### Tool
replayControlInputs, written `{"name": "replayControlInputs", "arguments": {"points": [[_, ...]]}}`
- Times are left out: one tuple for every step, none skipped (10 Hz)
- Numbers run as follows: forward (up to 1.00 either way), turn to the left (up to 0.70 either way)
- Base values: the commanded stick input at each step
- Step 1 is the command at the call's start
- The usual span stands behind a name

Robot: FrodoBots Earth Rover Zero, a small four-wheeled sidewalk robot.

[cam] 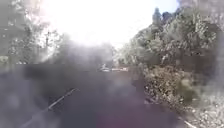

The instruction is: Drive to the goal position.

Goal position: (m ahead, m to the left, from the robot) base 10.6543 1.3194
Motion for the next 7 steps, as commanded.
{"name": "replayControlInputs", "arguments": {"points": [[0.50,0.00],[0.50,0.00],[0.50,0.00],[0.50,0.00],[0.50,0.00],[0.50,0.00],[0.50,0.00]]}}
